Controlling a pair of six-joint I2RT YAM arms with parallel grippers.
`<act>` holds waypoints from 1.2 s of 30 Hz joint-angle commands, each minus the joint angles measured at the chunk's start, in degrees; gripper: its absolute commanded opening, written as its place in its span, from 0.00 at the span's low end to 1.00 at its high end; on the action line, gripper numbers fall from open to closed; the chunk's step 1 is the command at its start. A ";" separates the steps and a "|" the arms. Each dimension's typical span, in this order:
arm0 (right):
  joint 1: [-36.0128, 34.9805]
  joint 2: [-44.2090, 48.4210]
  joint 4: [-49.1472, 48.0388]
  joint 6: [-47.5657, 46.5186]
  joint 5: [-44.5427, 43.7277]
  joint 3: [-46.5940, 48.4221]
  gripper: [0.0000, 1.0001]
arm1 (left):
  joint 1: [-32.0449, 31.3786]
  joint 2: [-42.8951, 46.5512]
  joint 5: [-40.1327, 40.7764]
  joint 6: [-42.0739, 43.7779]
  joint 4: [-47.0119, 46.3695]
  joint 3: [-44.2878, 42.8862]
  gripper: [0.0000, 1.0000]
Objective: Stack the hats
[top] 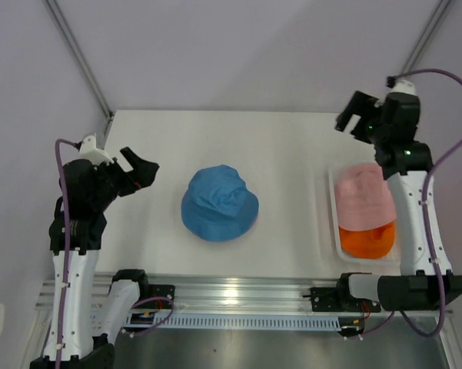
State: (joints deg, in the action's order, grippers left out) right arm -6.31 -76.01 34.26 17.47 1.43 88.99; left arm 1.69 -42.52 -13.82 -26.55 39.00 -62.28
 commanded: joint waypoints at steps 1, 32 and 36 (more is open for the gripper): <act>10.73 2.27 14.07 -5.35 -10.93 -0.74 1.00 | 0.33 -1.25 2.14 4.40 3.36 -2.23 1.00; 12.56 3.23 18.29 -3.05 -8.10 -3.96 0.00 | 0.15 -1.60 2.84 2.02 2.66 1.46 0.99; 6.49 4.29 18.65 -4.99 -4.34 6.60 0.00 | 0.24 -2.04 1.61 1.32 2.22 2.07 0.99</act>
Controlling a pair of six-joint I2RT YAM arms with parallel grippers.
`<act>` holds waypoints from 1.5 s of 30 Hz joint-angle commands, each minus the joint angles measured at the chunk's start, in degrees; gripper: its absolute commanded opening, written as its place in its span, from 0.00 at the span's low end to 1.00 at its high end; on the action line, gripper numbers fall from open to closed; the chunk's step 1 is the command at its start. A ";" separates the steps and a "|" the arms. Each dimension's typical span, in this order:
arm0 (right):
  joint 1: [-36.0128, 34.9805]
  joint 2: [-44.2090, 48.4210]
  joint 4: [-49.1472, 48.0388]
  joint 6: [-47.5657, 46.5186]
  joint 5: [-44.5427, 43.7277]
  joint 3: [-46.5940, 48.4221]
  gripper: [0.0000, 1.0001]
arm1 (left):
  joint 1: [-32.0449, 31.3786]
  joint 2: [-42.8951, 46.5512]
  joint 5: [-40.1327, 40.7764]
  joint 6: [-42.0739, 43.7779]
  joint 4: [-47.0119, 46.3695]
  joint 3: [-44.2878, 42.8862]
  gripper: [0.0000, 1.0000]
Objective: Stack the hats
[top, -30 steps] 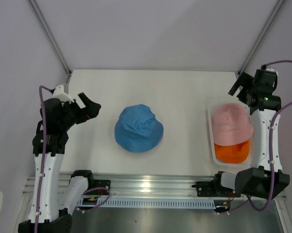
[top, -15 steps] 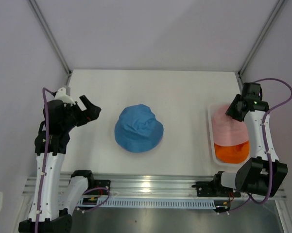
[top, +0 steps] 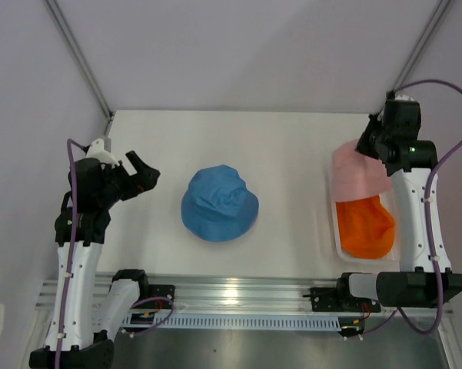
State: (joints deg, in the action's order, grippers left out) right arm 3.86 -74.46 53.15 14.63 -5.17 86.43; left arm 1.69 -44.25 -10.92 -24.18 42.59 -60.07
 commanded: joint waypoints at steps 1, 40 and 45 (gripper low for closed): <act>-5.68 2.91 -0.84 -2.59 3.40 10.76 0.00 | 0.24 -0.49 -1.56 -1.30 -1.45 0.04 1.00; -45.25 -8.52 -35.30 -3.29 36.73 2.96 0.00 | 0.24 0.13 -2.00 -3.68 0.57 2.15 0.99; -44.73 -5.36 -38.11 -6.02 34.44 -4.77 0.00 | 0.33 0.30 -2.70 -3.85 0.13 2.59 0.99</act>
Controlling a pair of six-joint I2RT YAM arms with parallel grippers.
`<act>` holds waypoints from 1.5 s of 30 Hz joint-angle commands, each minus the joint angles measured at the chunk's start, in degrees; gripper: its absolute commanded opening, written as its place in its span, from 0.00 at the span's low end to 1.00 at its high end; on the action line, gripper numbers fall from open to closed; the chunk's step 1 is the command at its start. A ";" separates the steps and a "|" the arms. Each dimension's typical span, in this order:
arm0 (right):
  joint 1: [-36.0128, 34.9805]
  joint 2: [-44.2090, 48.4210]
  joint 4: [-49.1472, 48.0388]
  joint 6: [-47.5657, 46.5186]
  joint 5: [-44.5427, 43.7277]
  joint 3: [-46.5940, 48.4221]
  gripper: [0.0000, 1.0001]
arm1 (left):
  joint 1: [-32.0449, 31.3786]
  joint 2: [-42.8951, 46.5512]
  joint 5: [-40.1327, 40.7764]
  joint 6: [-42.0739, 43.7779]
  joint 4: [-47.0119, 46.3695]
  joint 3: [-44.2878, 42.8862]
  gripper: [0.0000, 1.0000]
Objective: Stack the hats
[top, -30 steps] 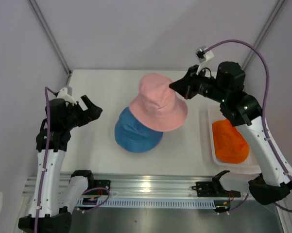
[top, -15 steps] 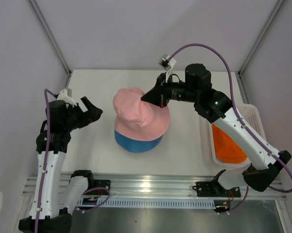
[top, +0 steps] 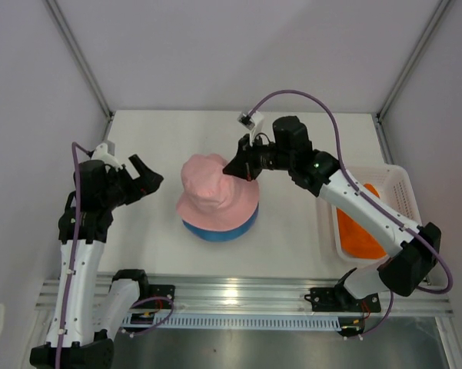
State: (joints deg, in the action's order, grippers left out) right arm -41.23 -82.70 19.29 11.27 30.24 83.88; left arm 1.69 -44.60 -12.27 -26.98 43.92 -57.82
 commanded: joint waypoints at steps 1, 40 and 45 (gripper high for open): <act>0.36 3.24 -4.26 -2.83 -0.71 -4.14 0.00 | 0.24 0.65 -1.52 -1.05 -1.38 0.60 0.99; 14.87 4.65 -32.29 38.82 -7.22 -34.39 0.80 | 0.33 12.61 -20.32 -34.53 -30.11 31.54 0.72; 14.08 1.40 -37.48 41.99 -5.28 -35.97 0.70 | 0.24 12.87 -21.39 -37.45 -32.16 33.22 0.65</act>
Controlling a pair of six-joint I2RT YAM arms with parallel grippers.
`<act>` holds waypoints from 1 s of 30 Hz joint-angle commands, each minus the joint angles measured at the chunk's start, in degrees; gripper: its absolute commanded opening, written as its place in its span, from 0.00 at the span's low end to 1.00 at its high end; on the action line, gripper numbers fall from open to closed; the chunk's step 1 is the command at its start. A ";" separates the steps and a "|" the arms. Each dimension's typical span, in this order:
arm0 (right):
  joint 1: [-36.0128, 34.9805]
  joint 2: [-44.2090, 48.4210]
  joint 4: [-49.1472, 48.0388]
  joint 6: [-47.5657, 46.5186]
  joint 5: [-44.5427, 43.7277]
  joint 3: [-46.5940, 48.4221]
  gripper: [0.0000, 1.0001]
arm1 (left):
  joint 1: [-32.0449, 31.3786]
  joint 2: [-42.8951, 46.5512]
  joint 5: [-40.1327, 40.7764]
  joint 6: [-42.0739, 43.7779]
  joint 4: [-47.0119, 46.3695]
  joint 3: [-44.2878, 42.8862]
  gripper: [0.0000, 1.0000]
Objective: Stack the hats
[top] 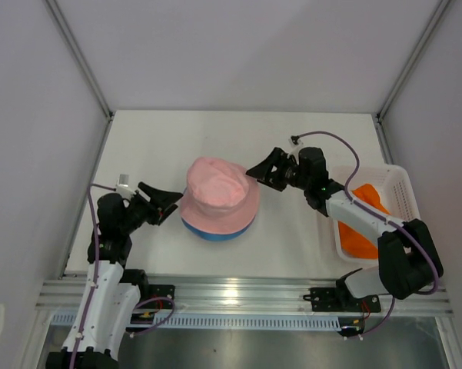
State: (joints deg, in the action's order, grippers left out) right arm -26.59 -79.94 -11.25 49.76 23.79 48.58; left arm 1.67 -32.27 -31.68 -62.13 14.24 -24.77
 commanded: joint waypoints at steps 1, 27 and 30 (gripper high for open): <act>-1.00 -1.53 -7.73 4.55 1.17 -0.85 0.68 | 0.26 0.72 -1.63 -1.95 -1.94 -0.27 0.63; -1.71 -3.11 -6.86 4.12 1.34 -2.08 0.33 | 0.26 0.72 -0.31 0.26 1.06 4.12 0.64; -1.89 -3.03 -6.86 4.12 1.08 -2.08 0.32 | 0.26 0.89 -0.49 0.08 0.88 3.86 0.56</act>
State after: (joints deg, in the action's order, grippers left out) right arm -27.86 -82.78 -16.84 54.39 24.91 46.61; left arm 1.69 -31.86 -30.41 -60.69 18.65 -20.69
